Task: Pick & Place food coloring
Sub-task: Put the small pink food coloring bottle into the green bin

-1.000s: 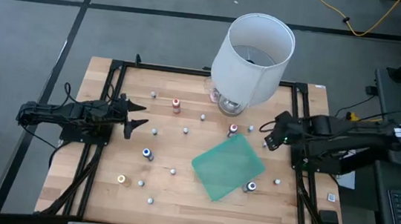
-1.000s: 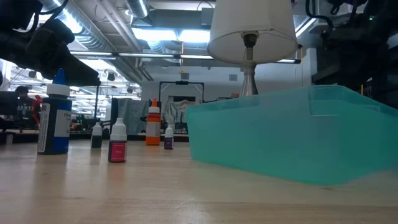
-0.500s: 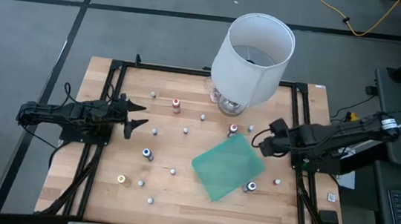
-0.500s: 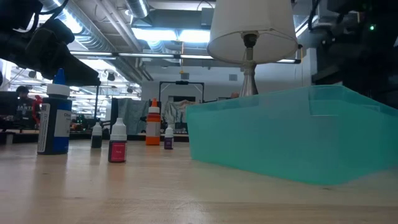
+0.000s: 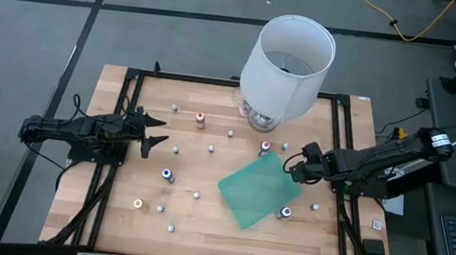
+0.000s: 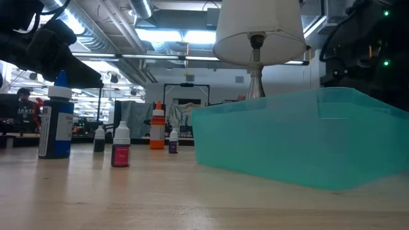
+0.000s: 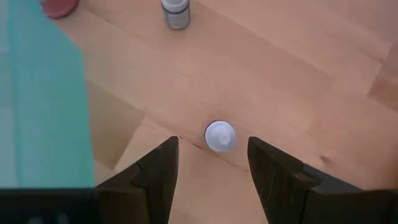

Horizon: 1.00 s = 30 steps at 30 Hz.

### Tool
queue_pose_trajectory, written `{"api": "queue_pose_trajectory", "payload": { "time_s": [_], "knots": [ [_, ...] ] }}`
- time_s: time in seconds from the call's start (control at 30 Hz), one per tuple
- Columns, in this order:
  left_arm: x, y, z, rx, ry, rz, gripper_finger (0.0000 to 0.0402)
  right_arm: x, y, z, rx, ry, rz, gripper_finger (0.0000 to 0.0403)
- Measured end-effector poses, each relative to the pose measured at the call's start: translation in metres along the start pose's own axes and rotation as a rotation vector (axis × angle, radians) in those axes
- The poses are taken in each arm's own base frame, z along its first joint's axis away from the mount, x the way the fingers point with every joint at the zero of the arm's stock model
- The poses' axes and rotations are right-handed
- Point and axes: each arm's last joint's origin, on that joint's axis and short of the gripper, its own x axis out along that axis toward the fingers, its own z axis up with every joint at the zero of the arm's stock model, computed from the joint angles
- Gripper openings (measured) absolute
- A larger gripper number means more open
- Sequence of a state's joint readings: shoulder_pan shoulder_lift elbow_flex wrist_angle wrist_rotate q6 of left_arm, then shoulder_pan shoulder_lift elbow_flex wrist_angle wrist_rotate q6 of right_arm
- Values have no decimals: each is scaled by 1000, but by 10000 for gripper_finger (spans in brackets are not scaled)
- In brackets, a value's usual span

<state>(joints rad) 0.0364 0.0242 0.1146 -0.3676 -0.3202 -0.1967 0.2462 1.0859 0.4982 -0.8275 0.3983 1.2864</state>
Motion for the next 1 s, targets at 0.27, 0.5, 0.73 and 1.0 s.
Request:
{"api": "queue_pose_trajectory", "payload": {
  "time_s": [0.27,0.5,0.73,1.0],
  "knots": [
    [0,0,0,0,0,0,265,7,-3,-2,-2,-54,-10,194],
    [0,0,0,0,0,0,265,7,-3,-2,-4,-57,-12,194],
    [0,0,0,0,0,0,267,7,-3,-3,-4,-45,-9,193],
    [0,0,0,0,0,0,267,7,-3,-3,-5,-36,-6,143]
  ]
}}
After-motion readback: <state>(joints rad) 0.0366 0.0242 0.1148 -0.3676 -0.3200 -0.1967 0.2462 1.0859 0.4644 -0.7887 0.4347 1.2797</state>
